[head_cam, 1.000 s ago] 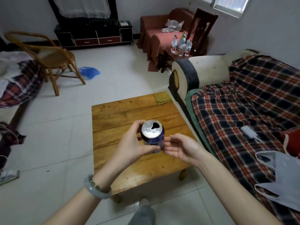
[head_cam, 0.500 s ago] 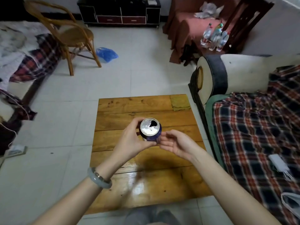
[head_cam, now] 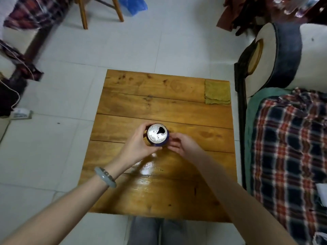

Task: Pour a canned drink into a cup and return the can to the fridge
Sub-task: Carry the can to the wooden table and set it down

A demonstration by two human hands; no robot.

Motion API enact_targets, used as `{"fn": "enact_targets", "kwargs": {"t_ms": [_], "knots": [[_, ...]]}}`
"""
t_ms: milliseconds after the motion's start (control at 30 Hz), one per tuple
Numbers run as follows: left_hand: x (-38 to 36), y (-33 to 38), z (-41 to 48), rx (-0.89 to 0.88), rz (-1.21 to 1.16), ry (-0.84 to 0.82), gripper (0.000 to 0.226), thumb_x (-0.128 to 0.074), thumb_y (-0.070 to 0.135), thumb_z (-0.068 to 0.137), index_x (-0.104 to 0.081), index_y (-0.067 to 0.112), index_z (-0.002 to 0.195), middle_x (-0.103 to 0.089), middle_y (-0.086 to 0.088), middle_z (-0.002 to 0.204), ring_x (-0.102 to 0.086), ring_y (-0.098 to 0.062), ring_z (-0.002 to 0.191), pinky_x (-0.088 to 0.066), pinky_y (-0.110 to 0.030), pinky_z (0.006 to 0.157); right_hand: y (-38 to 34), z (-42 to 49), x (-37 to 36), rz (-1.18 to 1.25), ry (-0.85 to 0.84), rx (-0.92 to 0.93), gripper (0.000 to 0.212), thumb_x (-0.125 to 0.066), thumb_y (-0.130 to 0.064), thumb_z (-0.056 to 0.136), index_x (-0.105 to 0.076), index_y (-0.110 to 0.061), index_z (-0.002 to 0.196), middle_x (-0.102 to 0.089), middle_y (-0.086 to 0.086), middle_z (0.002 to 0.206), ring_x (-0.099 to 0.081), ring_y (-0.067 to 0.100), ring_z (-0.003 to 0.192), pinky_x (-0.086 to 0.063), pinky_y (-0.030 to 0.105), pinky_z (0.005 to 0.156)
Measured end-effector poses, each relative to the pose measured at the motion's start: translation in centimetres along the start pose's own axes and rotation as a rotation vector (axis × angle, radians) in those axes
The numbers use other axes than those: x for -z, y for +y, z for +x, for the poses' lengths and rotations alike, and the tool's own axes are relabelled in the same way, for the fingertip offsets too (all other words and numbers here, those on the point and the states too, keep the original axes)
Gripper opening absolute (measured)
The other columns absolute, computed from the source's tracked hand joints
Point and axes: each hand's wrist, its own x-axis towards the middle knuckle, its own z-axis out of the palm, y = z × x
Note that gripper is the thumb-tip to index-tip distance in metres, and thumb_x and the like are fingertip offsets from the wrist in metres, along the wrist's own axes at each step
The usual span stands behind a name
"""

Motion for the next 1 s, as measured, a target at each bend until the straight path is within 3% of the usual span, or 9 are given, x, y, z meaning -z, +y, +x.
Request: {"fn": "enact_targets", "kwargs": {"t_ms": [133, 333, 433, 500, 567, 700, 833, 1000], "knots": [[-3.1, -4.8, 1.7, 0.043, 0.021, -0.008, 0.082, -0.089, 0.028, 0.055, -0.043, 0.033, 0.123, -0.053, 0.021, 0.115, -0.052, 0.002, 0.107, -0.046, -0.023, 0.093, 2.4, 4.8, 1.5, -0.037, 0.012, -0.016, 0.015, -0.047, -0.009, 0.094, -0.057, -0.005, 0.105, -0.061, 0.004, 0.091, -0.06, 0.014, 0.082, -0.052, 0.026, 0.074], [-6.9, -10.8, 3.6, 0.103, 0.017, -0.005, 0.084, -0.091, 0.032, 0.054, -0.041, 0.037, 0.122, -0.054, 0.017, 0.119, -0.052, -0.004, 0.112, -0.045, -0.03, 0.098, 5.2, 10.0, 3.4, -0.102, 0.023, -0.029, 0.023, -0.048, -0.009, 0.091, -0.065, -0.006, 0.105, -0.067, 0.0, 0.089, -0.063, 0.01, 0.081, -0.051, 0.017, 0.061], [-8.0, -12.5, 3.9, 0.123, 0.015, 0.008, 0.084, -0.09, 0.032, 0.055, -0.042, 0.038, 0.123, -0.055, 0.015, 0.122, -0.052, -0.006, 0.114, -0.046, -0.035, 0.099, 6.0, 11.5, 3.7, -0.126, 0.035, -0.035, 0.024, -0.047, -0.009, 0.092, -0.065, -0.006, 0.107, -0.066, 0.001, 0.086, -0.063, 0.006, 0.072, -0.051, 0.014, 0.055], [-8.5, -13.3, 4.0, 0.129, 0.008, 0.022, 0.084, -0.09, 0.031, 0.056, -0.043, 0.035, 0.125, -0.055, 0.012, 0.123, -0.053, -0.008, 0.114, -0.047, -0.038, 0.098, 6.5, 12.3, 3.7, -0.15, 0.042, -0.049, 0.026, -0.047, -0.008, 0.092, -0.063, -0.002, 0.111, -0.065, 0.003, 0.083, -0.062, 0.006, 0.066, -0.05, 0.016, 0.059], [-8.7, -13.8, 4.0, 0.14, 0.008, 0.033, 0.084, -0.09, 0.031, 0.056, -0.042, 0.035, 0.125, -0.055, 0.012, 0.123, -0.052, -0.007, 0.114, -0.047, -0.038, 0.098, 6.8, 12.9, 3.6, -0.154, 0.056, -0.061, 0.028, -0.046, -0.006, 0.091, -0.061, 0.005, 0.112, -0.062, 0.009, 0.083, -0.058, 0.01, 0.069, -0.047, 0.021, 0.068], [-8.8, -14.4, 4.3, 0.145, 0.034, 0.041, 0.084, -0.09, 0.03, 0.056, -0.042, 0.034, 0.125, -0.055, 0.014, 0.121, -0.053, -0.008, 0.113, -0.047, -0.035, 0.097, 6.8, 13.4, 3.1, -0.121, 0.076, -0.07, 0.024, -0.046, -0.004, 0.091, -0.06, 0.003, 0.109, -0.051, 0.009, 0.07, -0.049, 0.011, 0.062, -0.045, 0.017, 0.059], [-8.6, -14.4, 4.4, 0.141, 0.036, 0.03, 0.082, -0.089, 0.03, 0.058, -0.041, 0.035, 0.125, -0.053, 0.017, 0.12, -0.051, -0.005, 0.114, -0.044, -0.027, 0.097, 6.5, 13.2, 2.8, -0.143, 0.063, -0.063, 0.018, -0.045, -0.005, 0.092, -0.061, -0.001, 0.099, -0.058, 0.006, 0.077, -0.054, 0.012, 0.069, -0.048, 0.02, 0.065], [-7.8, -13.9, 4.4, 0.183, 0.071, -0.068, 0.095, -0.088, 0.034, 0.059, -0.033, 0.028, 0.136, -0.051, 0.007, 0.134, -0.047, -0.009, 0.123, -0.038, -0.025, 0.102, 5.7, 11.9, 2.6, -0.29, 0.084, -0.054, 0.019, -0.047, -0.011, 0.092, -0.064, -0.003, 0.098, -0.062, 0.004, 0.078, -0.057, 0.013, 0.07, -0.045, 0.022, 0.06]]}}
